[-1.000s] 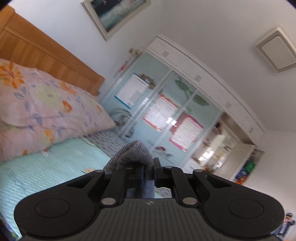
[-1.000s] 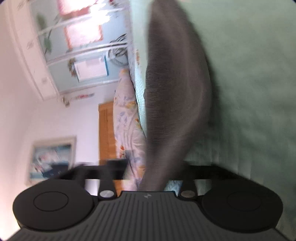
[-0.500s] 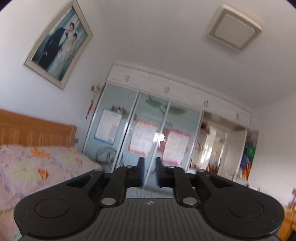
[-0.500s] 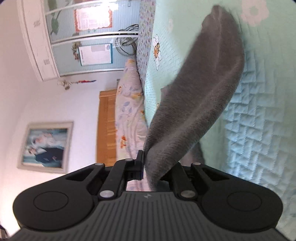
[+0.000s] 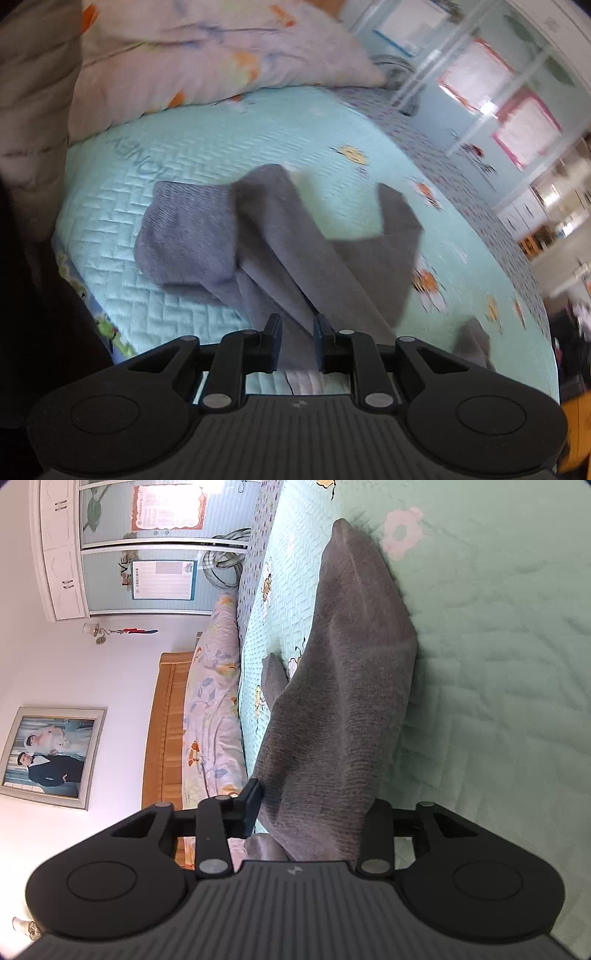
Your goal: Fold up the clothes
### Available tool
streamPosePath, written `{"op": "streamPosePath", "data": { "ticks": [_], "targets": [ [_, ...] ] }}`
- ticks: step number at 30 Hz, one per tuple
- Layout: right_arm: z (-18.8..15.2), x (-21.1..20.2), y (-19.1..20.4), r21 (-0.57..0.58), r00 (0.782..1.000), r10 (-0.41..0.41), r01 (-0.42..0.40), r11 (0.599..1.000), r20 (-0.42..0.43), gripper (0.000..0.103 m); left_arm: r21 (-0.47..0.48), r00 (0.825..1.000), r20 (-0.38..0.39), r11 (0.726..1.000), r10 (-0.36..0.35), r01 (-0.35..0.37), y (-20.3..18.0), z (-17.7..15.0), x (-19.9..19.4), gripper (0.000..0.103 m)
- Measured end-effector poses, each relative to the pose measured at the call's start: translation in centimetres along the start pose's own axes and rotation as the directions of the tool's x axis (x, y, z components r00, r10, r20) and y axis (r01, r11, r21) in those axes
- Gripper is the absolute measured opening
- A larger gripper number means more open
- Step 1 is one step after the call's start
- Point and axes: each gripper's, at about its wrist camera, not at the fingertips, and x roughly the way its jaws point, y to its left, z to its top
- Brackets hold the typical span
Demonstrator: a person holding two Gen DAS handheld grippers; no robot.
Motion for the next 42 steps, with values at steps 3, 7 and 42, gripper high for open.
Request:
{"op": "streamPosePath", "data": {
  "ticks": [3, 7, 42],
  "targets": [
    [-0.1, 0.3, 0.2, 0.008, 1.000, -0.009, 0.009, 1.000, 0.012, 0.048, -0.054, 0.998, -0.016, 0.997, -0.055, 0.055, 0.1, 2.6, 2.7, 0.061],
    [-0.2, 0.5, -0.1, 0.026, 1.000, -0.012, 0.012, 1.000, 0.019, 0.054, -0.098, 0.998, -0.051, 0.995, -0.031, 0.026, -0.8, 6.0, 7.0, 0.075],
    [1.4, -1.1, -0.6, 0.097, 0.985, 0.169, -0.171, 0.981, 0.023, 0.027, 0.426, 0.933, 0.357, 0.897, -0.051, -0.114, -22.7, 12.3, -0.9, 0.003]
  ]
}}
